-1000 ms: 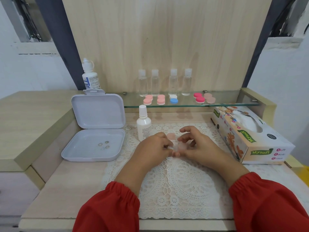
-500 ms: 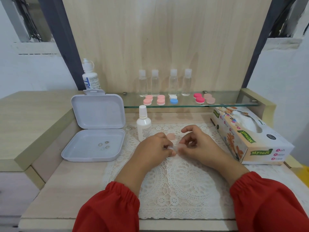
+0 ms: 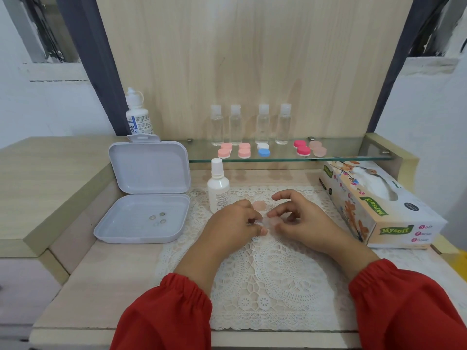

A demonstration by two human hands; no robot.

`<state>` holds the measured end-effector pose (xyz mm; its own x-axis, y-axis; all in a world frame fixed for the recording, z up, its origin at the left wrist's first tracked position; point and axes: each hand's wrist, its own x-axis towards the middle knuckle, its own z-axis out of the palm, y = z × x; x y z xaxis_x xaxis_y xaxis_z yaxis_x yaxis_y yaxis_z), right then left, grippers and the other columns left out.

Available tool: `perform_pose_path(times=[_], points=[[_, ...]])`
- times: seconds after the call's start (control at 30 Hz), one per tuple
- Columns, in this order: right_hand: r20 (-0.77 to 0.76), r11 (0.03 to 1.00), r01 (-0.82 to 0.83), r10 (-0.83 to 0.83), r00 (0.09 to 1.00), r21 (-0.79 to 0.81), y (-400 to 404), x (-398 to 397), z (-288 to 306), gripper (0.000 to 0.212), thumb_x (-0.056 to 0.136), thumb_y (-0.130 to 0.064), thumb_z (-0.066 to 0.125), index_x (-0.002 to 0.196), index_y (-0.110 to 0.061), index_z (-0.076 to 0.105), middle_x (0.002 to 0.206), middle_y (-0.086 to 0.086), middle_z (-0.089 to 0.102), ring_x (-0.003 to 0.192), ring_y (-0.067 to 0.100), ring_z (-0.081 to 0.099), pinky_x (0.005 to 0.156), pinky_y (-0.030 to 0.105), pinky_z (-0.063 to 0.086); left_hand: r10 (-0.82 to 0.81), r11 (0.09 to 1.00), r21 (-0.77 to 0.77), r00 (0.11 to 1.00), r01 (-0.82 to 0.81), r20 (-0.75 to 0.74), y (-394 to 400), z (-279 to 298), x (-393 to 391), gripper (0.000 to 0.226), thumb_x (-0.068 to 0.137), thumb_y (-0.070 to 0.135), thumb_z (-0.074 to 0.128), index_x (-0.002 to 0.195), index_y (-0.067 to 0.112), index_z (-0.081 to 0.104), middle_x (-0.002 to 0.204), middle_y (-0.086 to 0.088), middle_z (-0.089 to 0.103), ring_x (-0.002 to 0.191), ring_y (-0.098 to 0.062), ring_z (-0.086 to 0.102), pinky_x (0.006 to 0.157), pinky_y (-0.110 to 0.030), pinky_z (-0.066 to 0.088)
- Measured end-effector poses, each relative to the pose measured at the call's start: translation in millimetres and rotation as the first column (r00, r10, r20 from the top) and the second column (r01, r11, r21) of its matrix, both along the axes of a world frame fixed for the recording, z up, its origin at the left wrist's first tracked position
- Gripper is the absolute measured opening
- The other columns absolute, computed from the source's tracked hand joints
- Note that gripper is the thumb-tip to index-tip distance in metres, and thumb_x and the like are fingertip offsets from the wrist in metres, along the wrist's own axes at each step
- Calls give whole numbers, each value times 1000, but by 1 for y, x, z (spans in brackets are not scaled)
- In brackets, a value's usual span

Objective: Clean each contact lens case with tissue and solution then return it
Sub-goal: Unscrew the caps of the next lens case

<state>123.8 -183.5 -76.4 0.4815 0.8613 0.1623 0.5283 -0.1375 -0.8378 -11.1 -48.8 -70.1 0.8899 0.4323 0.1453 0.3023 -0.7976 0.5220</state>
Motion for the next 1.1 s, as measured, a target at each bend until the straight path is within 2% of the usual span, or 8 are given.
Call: perform_pose_path(times=[0.1, 0.33, 0.47, 0.67, 0.83, 0.97, 1.03, 1.1], points=[[52, 999, 46, -44, 998, -24, 0, 0, 0, 57, 69, -32, 85, 113, -36, 49, 95, -8, 64, 77, 5, 54, 72, 18, 47, -3, 1000, 8, 1000, 3, -3, -1, 1, 0, 30, 85, 39, 66, 109, 22, 71, 103, 11, 55, 92, -9, 55, 82, -36, 49], [41, 1000, 12, -12, 999, 5, -1, 2, 1, 44, 80, -18, 75, 111, -37, 49, 90, -14, 70, 61, -1, 52, 67, 19, 48, 3, 1000, -17, 1000, -3, 1, -1, 0, 0, 32, 84, 39, 68, 111, 22, 70, 103, 12, 55, 93, -8, 55, 83, -35, 48], [70, 999, 28, -25, 997, -29, 0, 1, 0, 60, 66, -37, 85, 111, -43, 46, 97, -13, 63, 79, -3, 53, 73, 14, 43, -5, 1000, 17, 1000, 5, -9, -1, 1, 0, 31, 85, 39, 66, 111, 22, 69, 100, 12, 53, 91, -9, 55, 82, -35, 48], [108, 1000, 16, -18, 994, 14, 1, 2, -2, 42, 81, -19, 73, 107, -39, 46, 92, -10, 67, 76, 1, 56, 71, 16, 45, 0, 1000, 0, 1000, 0, -6, -1, 1, 0, 33, 84, 39, 68, 112, 22, 69, 104, 13, 54, 94, -8, 55, 83, -33, 48], [123, 999, 31, -25, 992, -44, 2, 2, -2, 60, 69, -38, 83, 115, -36, 45, 100, -9, 59, 91, 4, 53, 76, 16, 41, -3, 1000, 25, 1000, 3, -18, -1, 2, 0, 31, 86, 38, 65, 111, 22, 70, 105, 11, 55, 94, -10, 55, 83, -37, 49], [157, 1000, 15, -12, 988, -18, 0, 1, -1, 41, 82, -26, 73, 111, -38, 46, 94, -11, 61, 85, -1, 54, 74, 15, 41, 0, 1000, 5, 1000, 0, -15, -1, 2, 0, 31, 84, 39, 67, 110, 22, 70, 104, 11, 55, 94, -10, 55, 84, -37, 48], [166, 999, -19, 24, 986, -29, -1, 1, -2, 42, 83, -21, 69, 112, -40, 45, 98, -12, 61, 91, -3, 53, 79, 18, 39, 3, 1000, 0, 1000, -3, -13, -1, 1, 0, 32, 84, 39, 67, 112, 22, 69, 105, 12, 54, 94, -9, 55, 84, -35, 48], [175, 999, -9, 17, 984, -47, -1, 1, -1, 49, 79, -29, 75, 116, -41, 44, 103, -13, 58, 98, -3, 51, 81, 19, 39, -2, 1000, 11, 1000, 2, -14, 0, 1, 0, 31, 85, 39, 66, 112, 23, 70, 103, 13, 53, 94, -8, 54, 83, -34, 48]])
